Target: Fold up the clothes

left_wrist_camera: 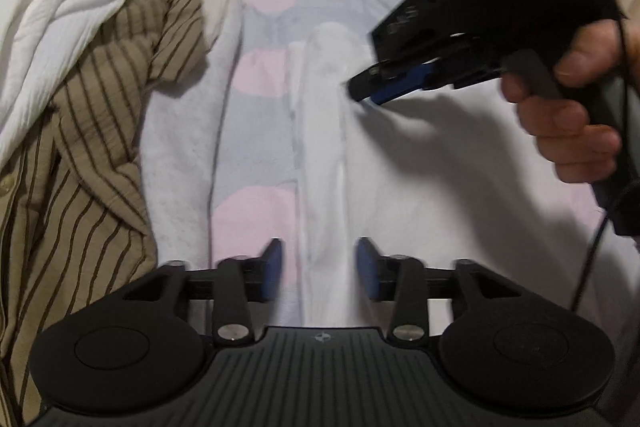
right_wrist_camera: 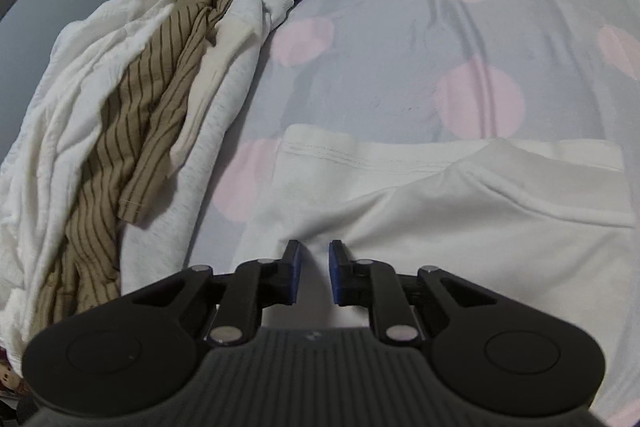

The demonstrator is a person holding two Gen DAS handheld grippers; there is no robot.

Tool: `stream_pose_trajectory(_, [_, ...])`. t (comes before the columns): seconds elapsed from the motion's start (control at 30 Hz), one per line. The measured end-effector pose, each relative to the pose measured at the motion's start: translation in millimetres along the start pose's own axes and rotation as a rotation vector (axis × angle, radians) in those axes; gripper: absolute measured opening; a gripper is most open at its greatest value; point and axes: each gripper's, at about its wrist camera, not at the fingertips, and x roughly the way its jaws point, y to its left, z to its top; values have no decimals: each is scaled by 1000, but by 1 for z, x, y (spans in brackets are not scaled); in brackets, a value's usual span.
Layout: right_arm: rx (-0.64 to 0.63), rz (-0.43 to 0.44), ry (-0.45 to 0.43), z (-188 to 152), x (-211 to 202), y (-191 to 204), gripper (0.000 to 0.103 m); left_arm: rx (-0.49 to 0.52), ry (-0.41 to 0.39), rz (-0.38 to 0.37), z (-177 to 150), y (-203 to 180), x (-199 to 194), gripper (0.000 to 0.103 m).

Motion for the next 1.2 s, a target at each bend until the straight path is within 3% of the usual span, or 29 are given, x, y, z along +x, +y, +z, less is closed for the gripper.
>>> stream_pose_trajectory(0.1, [12, 12, -4, 3, -8, -4, 19, -39, -33, -16, 5, 5, -11, 48])
stream_pose_trajectory(0.2, [19, 4, -36, 6, -31, -10, 19, -62, -108, -32, 11, 5, -26, 61])
stream_pose_trajectory(0.27, [29, -1, -60, 8, -50, -17, 25, -80, -142, -54, 17, 7, -28, 63])
stream_pose_trajectory(0.4, [88, -63, -92, 3, -81, -46, 33, -120, -146, -82, 32, 12, -14, 63])
stream_pose_trajectory(0.57, [140, -149, -86, -22, -112, -88, 34, -173, -129, -98, 45, 19, 14, 63])
stream_pose_trajectory(0.73, [177, -155, -64, -37, -124, -108, 35, -206, -119, -120, 58, 20, 37, 63])
stream_pose_trajectory(0.87, [155, -130, -50, -39, -122, -106, 35, -207, -134, -136, 64, 21, 49, 55])
stream_pose_trajectory(0.97, [123, -96, -36, -36, -116, -99, 35, -206, -173, -166, 64, 22, 51, 36])
stream_pose_trajectory(1.03, [100, -68, -30, -33, -111, -91, 35, -195, -194, -195, 64, 20, 50, 17])
stream_pose_trajectory(1.2, [74, 5, -13, -21, -97, -72, 35, -79, -266, -156, 62, 1, 35, 8])
